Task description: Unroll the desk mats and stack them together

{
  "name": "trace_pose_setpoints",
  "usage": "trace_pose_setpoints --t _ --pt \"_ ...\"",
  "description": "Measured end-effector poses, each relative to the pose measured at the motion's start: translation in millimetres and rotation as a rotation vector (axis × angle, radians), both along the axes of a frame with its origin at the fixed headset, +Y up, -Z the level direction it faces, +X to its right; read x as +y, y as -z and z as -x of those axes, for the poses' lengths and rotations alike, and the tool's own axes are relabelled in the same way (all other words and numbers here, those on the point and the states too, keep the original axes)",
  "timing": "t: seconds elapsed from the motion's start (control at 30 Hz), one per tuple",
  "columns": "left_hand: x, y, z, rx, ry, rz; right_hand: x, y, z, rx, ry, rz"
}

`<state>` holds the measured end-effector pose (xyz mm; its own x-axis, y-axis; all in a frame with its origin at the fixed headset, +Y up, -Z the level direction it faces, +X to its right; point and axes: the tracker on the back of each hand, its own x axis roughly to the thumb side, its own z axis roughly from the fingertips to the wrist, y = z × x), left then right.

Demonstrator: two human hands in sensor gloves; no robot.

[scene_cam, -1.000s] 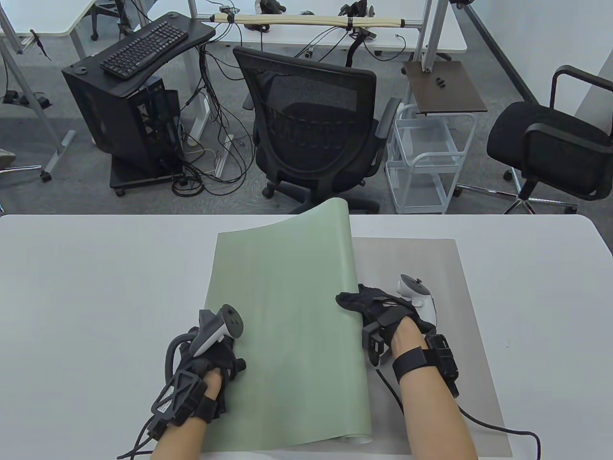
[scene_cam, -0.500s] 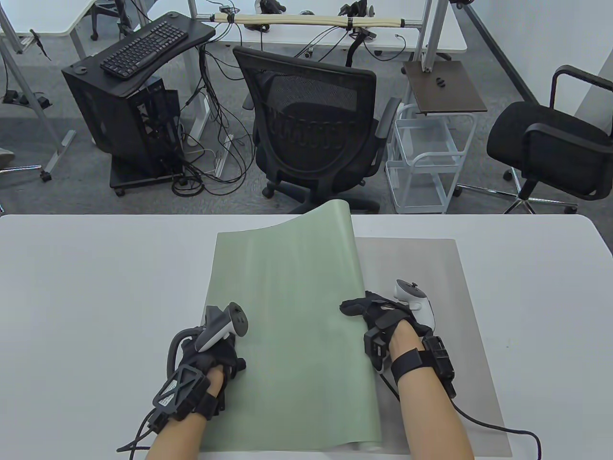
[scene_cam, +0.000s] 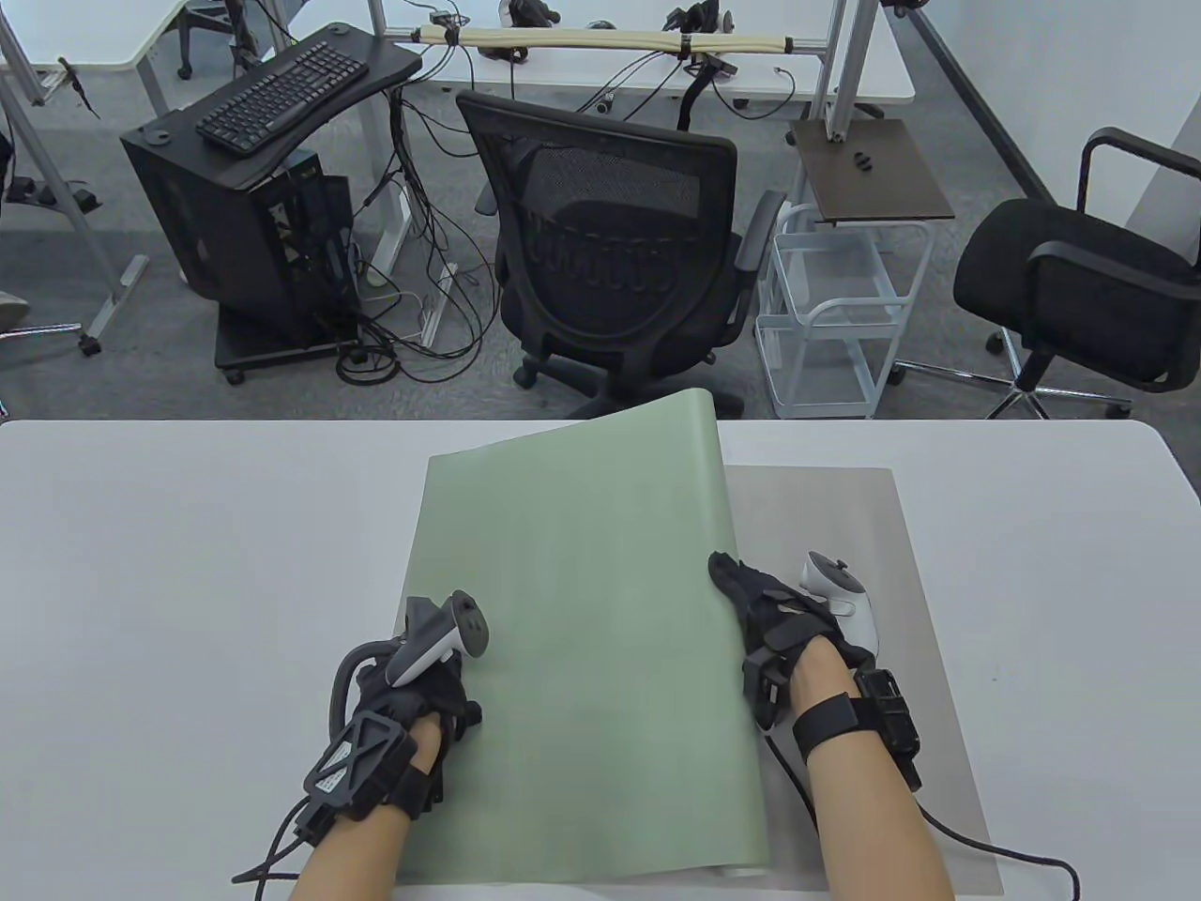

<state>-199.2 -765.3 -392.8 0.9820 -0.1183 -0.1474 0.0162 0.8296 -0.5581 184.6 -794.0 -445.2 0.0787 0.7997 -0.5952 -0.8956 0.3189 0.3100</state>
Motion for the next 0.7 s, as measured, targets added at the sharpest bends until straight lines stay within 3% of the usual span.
trace_pose_setpoints --t 0.17,0.33,0.7 --pt "0 0 -1 0.005 0.002 0.003 2 2 -7 -0.012 0.082 0.006" --pt "1 3 -5 0.001 0.028 0.010 4 5 -23 -0.123 -0.066 0.024" --pt "2 3 -8 -0.002 0.057 0.023 4 17 -20 -0.002 -0.100 0.009"
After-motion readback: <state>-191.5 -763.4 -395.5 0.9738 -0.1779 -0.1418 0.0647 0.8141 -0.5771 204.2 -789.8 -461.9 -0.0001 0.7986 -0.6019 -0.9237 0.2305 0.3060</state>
